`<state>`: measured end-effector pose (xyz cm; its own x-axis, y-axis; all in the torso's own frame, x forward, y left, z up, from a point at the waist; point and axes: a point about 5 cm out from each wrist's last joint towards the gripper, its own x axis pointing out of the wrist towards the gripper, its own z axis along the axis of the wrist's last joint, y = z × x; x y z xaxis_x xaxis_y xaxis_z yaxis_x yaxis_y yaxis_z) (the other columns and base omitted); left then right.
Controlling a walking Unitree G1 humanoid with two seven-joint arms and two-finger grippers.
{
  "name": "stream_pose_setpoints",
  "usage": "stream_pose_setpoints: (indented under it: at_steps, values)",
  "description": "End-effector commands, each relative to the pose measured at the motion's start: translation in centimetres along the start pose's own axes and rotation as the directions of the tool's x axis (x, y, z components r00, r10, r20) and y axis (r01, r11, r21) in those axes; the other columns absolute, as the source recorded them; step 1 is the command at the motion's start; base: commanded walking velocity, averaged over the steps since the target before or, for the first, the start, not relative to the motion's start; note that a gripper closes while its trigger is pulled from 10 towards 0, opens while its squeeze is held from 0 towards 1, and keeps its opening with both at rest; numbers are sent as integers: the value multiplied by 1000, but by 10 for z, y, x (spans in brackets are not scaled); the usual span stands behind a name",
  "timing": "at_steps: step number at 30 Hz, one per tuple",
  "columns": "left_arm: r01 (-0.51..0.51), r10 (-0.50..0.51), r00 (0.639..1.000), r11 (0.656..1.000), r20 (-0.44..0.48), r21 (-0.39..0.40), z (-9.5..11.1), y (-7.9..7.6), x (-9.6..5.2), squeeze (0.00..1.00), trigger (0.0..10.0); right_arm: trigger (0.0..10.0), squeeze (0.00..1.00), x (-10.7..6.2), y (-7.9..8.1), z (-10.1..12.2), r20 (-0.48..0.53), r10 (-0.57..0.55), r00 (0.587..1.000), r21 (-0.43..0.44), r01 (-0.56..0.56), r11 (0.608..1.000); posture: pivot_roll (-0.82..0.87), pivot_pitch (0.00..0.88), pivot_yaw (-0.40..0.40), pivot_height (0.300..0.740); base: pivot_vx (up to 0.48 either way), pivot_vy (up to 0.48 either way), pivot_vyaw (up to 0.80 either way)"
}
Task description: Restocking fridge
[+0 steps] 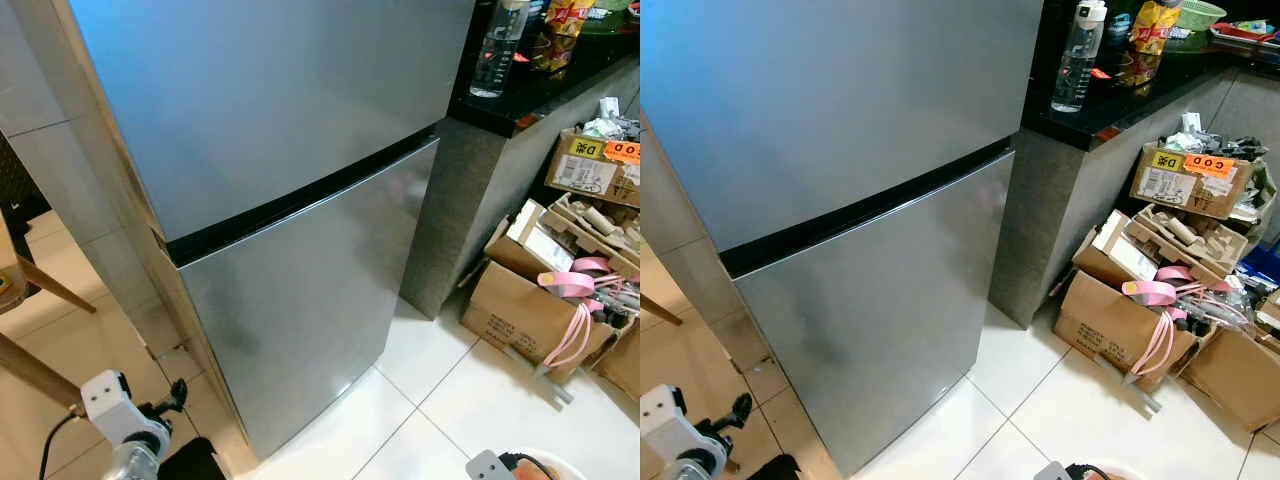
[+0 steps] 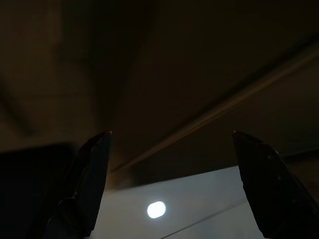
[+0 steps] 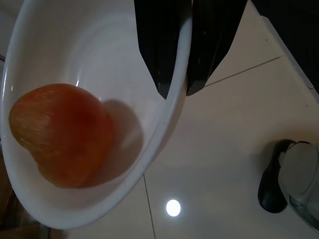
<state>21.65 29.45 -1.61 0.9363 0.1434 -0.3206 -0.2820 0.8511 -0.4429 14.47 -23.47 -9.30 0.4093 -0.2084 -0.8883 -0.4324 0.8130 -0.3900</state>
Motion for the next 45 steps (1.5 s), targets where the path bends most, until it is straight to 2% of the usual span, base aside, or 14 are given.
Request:
stream_pose_setpoints:
  at_steps: [1, 4, 11, 13, 14, 16, 17, 18, 19, 22, 25, 33, 40, 45]
  values:
    - [152, -151, 985, 988, 88, 1, 27, -2, 5, 0, 10000, 10000, 0, 0, -3, 1, 7, -10, 1000, 13, 10, 1000, -95, 0, -18, 740, 0, 0, 0]
    - [344, -348, 930, 938, 122, 49, 48, -12, 7, 0, 10000, 10000, 0, 0, -4, 1, 6, -12, 1000, 11, 12, 1000, -95, 0, -18, 740, 0, 0, 0]
    - [546, -568, 816, 818, 105, 181, 76, -31, 12, 0, 10000, 10000, 0, 0, -4, 0, 3, -15, 1000, 3, 15, 1000, -85, 0, -21, 740, 0, 0, 0]
    - [666, -701, 710, 699, 68, 260, 91, -51, 13, 0, 10000, 10000, 0, 0, -4, 0, 3, -14, 1000, 2, 14, 1000, -87, 0, -19, 740, 0, 0, 0]
    - [666, -701, 710, 699, 68, 260, 91, -51, 13, 0, 10000, 10000, 0, 0, -4, 0, 3, -14, 1000, 2, 14, 1000, -87, 0, -19, 740, 0, 0, 0]
    - [722, -761, 647, 629, 42, 288, 97, -61, 12, 0, 10000, 10000, 0, 0, -4, 0, 3, -14, 1000, 2, 14, 1000, -88, 0, -18, 740, 0, 0, 0]
    - [722, -761, 647, 629, 42, 288, 97, -61, 12, 0, 10000, 10000, 0, 0, -4, 0, 3, -14, 1000, 2, 14, 1000, -88, 0, -18, 740, 0, 0, 0]
    - [794, -834, 551, 524, -1, 309, 105, -74, 8, 0, 10000, 10000, 0, 0, -4, 0, 3, -16, 1000, 2, 16, 1000, -88, 0, -18, 740, 0, 0, 0]
    - [817, -858, 514, 483, -17, 316, 108, -78, 6, 0, 10000, 10000, 0, 0, -4, 0, 3, -16, 1000, 2, 16, 1000, -88, 0, -18, 740, 0, 0, 0]
    - [853, -891, 448, 402, -71, 333, 112, -86, 0, 0, 10000, 10000, 0, 0, -4, 0, 3, -17, 1000, 1, 17, 1000, -88, 0, -16, 740, 0, 0, 0]
    - [856, -897, 431, 372, -98, 358, 115, -89, -1, 0, 10000, 10000, 0, 0, -4, 1, 3, -18, 1000, 0, 18, 1000, -88, 0, -16, 740, 0, 0, 0]
    - [818, -882, 456, 363, -117, 446, 124, -103, 2, 0, 10000, 10000, 0, 0, -4, 1, 4, -19, 1000, -3, 20, 1000, -90, 0, -19, 740, 0, 0, 0]
    - [666, -788, 616, 519, -2, 535, 139, -102, 19, 0, 10000, 10000, 0, 0, -4, 2, 6, -20, 1000, 0, 20, 1000, -90, 0, -16, 740, 0, 0, 0]
    - [630, -763, 646, 550, 23, 548, 140, -103, 24, 0, 10000, 10000, 0, 0, -3, 2, 6, -19, 1000, 2, 19, 1000, -92, 0, -16, 740, 0, 0, 0]
